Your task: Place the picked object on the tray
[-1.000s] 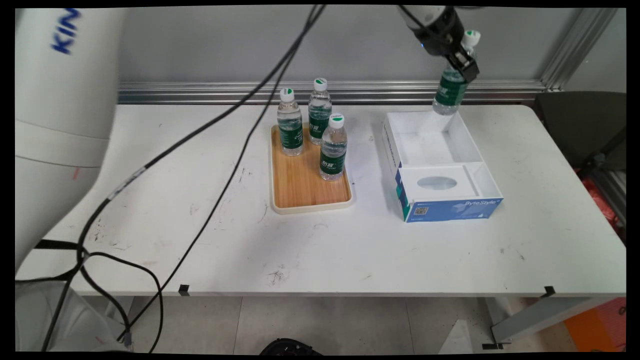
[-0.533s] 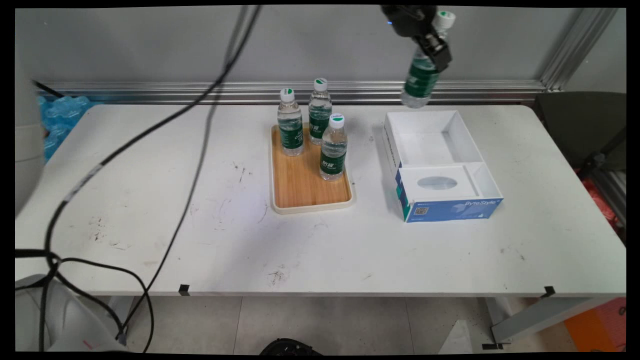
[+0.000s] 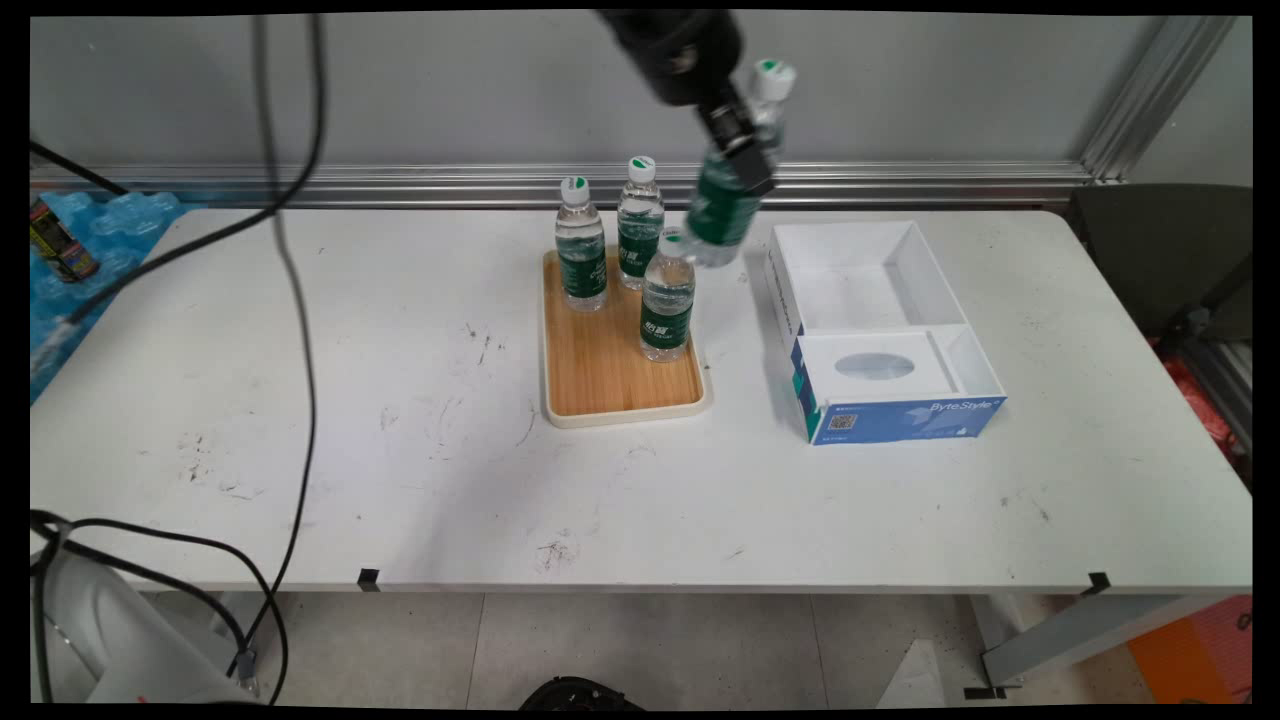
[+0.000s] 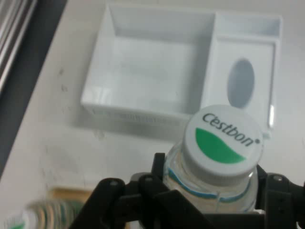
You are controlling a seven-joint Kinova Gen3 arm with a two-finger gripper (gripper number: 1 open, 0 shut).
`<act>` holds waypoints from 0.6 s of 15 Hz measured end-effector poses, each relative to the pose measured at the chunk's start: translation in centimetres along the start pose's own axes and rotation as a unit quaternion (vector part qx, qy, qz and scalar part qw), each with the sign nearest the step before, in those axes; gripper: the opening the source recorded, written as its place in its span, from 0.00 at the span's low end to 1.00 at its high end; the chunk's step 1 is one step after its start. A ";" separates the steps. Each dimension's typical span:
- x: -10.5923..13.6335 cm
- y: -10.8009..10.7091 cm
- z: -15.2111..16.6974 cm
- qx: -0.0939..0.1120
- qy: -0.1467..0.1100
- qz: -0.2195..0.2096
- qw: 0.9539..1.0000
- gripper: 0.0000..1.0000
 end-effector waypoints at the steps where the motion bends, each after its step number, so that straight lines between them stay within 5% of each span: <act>1: -1.2 0.4 -0.8 -0.003 -0.008 0.004 1.000 0.00; 9: -9.9 0.8 -4.1 -0.007 -0.053 0.007 0.999 0.00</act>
